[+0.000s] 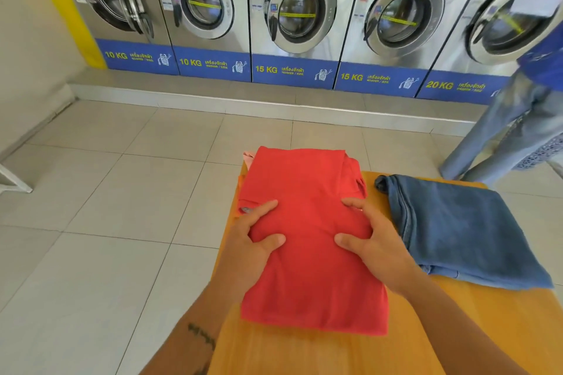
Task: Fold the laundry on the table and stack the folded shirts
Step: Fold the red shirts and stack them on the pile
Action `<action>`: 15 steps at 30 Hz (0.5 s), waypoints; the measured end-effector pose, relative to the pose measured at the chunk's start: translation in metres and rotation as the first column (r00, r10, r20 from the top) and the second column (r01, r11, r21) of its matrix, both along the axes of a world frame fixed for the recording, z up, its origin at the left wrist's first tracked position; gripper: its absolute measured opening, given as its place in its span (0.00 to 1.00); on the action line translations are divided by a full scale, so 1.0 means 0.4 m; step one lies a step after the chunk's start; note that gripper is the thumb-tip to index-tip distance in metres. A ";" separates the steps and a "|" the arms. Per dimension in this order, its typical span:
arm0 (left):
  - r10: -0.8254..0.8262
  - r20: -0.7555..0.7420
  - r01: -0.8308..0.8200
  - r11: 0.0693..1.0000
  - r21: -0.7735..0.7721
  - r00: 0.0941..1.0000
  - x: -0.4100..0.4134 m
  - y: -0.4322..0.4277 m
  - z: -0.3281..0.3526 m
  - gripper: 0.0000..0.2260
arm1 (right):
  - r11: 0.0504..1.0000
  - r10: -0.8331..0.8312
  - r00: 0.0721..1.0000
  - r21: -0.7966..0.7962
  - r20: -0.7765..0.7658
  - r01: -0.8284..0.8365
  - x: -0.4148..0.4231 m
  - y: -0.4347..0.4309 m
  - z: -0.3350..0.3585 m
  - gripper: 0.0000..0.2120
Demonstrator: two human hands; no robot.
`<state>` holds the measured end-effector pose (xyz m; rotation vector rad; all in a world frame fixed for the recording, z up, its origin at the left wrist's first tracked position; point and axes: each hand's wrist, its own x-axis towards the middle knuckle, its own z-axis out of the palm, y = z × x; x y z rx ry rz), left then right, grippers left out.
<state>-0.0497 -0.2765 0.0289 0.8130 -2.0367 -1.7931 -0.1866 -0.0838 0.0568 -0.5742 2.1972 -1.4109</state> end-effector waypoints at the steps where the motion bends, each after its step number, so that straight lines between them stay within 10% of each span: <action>1: -0.003 0.002 0.003 1.000 -0.030 1.000 -0.037 -0.029 0.020 0.27 | 1.000 -0.004 1.000 -0.007 -0.009 0.004 -0.032 -0.026 0.017 0.28; 11: 0.019 0.003 -0.018 0.983 -0.183 1.000 -0.371 -0.256 0.086 0.23 | 0.983 -0.155 0.979 0.078 -0.130 0.166 -0.338 -0.286 0.037 0.27; 15: 0.089 0.397 0.138 0.849 -0.510 0.914 -0.405 -0.277 -0.007 0.24 | 0.737 0.086 0.934 0.653 -0.346 0.174 -0.353 -0.304 -0.053 0.32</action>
